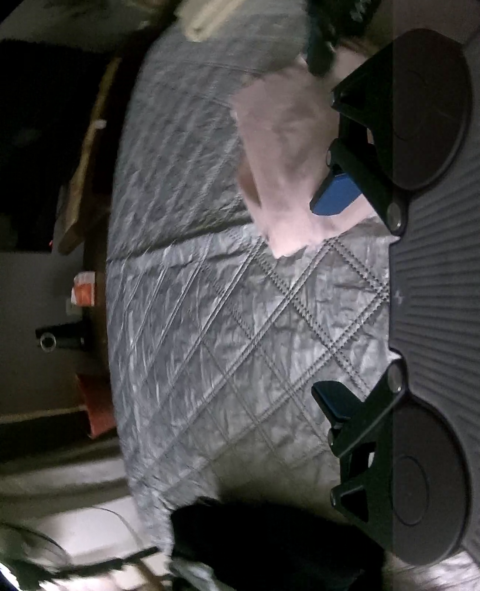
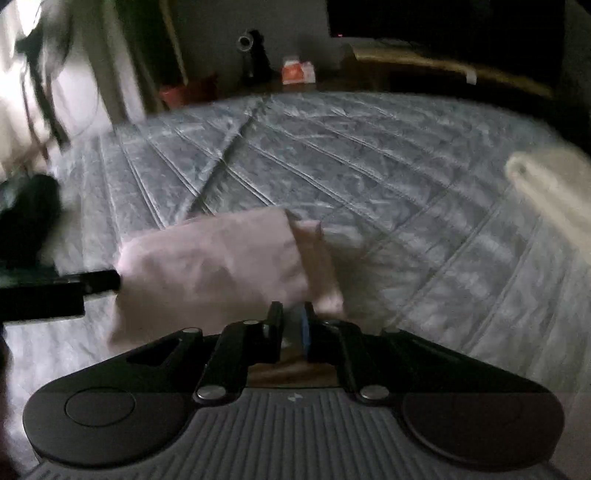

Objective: Fold clothes

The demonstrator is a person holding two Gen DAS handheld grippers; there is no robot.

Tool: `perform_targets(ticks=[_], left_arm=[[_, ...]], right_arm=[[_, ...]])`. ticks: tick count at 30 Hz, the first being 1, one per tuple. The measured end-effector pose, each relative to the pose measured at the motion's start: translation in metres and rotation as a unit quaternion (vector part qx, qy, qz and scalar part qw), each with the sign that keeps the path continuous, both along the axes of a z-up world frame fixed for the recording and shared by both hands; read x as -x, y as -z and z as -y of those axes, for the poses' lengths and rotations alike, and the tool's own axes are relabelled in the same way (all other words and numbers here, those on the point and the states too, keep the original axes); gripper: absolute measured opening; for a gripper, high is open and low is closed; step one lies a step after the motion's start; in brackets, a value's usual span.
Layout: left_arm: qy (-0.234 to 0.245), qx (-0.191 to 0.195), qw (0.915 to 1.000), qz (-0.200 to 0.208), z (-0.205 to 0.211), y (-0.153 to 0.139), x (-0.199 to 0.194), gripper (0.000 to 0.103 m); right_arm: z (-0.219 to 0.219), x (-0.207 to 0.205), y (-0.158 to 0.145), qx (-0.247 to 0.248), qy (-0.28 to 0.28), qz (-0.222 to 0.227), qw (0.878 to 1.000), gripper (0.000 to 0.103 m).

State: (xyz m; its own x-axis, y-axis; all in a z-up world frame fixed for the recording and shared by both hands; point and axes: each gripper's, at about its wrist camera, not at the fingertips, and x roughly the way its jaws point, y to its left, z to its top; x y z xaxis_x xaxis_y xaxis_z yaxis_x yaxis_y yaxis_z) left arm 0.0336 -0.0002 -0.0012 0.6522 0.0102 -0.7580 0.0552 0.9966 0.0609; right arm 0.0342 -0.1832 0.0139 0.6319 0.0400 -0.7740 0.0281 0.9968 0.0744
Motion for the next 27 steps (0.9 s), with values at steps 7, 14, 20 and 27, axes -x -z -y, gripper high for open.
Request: perform_targets(ticks=[7,14,20,27], left_arm=[[-0.006,0.005,0.9997,-0.022,-0.009,0.011,-0.003,0.103],[0.012,-0.026,0.9996,-0.003,-0.007,0.011,0.012,0.103],[-0.011,0.022,0.9993,-0.027,-0.025,0.014,0.009,0.103],[-0.011,0.021,0.9993,-0.028,-0.024,0.009,0.01,0.103]], right_arm=[[0.055,0.004,-0.01,-0.116,0.046,-0.001,0.992,0.087],[0.063,-0.024,0.014,-0.185,-0.061,-0.036,0.98,0.063],[0.069,-0.047,0.018,-0.207,-0.13,-0.024,0.969,0.071],[0.066,-0.061,0.035,-0.329,-0.204,-0.074,0.919,0.044]])
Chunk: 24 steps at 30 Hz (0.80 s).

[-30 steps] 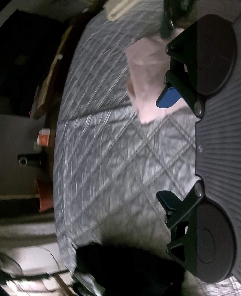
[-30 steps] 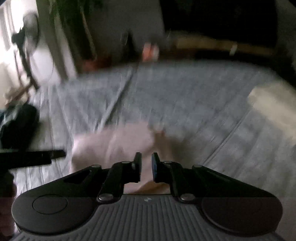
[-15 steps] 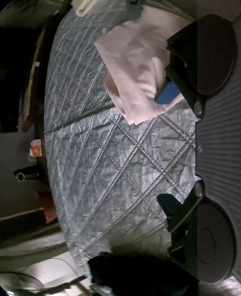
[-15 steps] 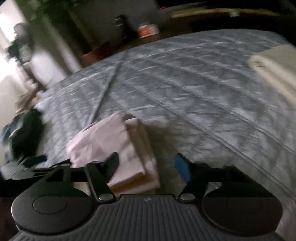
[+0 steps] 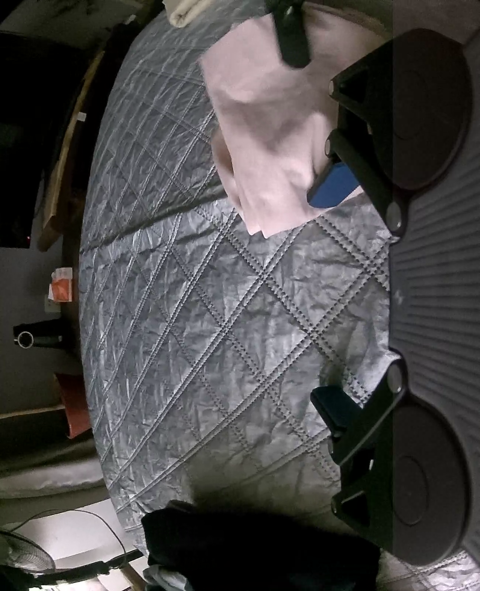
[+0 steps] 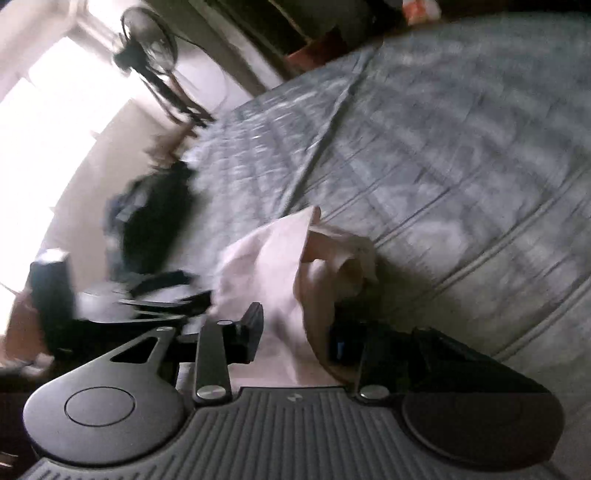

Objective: Fold clothes

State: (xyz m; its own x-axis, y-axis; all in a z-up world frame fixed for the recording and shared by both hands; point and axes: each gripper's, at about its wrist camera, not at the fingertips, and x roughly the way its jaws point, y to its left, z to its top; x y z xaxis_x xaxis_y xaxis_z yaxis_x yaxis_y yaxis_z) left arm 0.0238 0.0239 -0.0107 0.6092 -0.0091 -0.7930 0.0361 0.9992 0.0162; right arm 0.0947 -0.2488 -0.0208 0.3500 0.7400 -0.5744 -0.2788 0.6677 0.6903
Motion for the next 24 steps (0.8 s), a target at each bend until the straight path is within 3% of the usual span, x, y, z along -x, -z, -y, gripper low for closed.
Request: perform_targets(ticks=[2,4,8,12,15,19,20,24], left_arm=[[0.001,0.0,1.0,0.0,0.0,-0.001,-0.001,0.103],[0.001,0.0,1.0,0.0,0.001,0.0,-0.002,0.103],[0.002,-0.001,1.0,0.001,0.003,-0.001,-0.002,0.103],[0.003,-0.005,1.0,0.004,0.005,0.003,-0.006,0.103],[0.005,-0.011,0.9999,0.007,0.009,0.004,-0.012,0.103],[0.004,-0.011,0.9999,0.005,0.01,0.004,-0.013,0.103],[0.004,-0.012,0.9999,0.005,0.01,0.004,-0.013,0.103],[0.0,-0.011,0.9999,0.002,0.01,0.002,-0.013,0.103]], right_arm=[[0.002,0.003,0.005,-0.012,-0.011,0.0,1.0,0.045],[0.005,0.006,0.008,-0.012,-0.009,0.006,1.0,0.036],[0.021,0.01,0.011,-0.044,0.053,-0.008,0.998,0.044],[0.009,0.009,0.015,-0.052,0.026,-0.018,0.998,0.043],[0.011,0.005,0.02,-0.063,0.043,-0.036,0.996,0.036],[-0.001,0.008,0.012,-0.023,0.047,-0.031,0.998,0.027],[-0.003,0.009,0.012,-0.02,0.055,-0.035,0.998,0.022],[-0.006,0.022,0.01,-0.022,0.08,-0.034,0.996,0.015]])
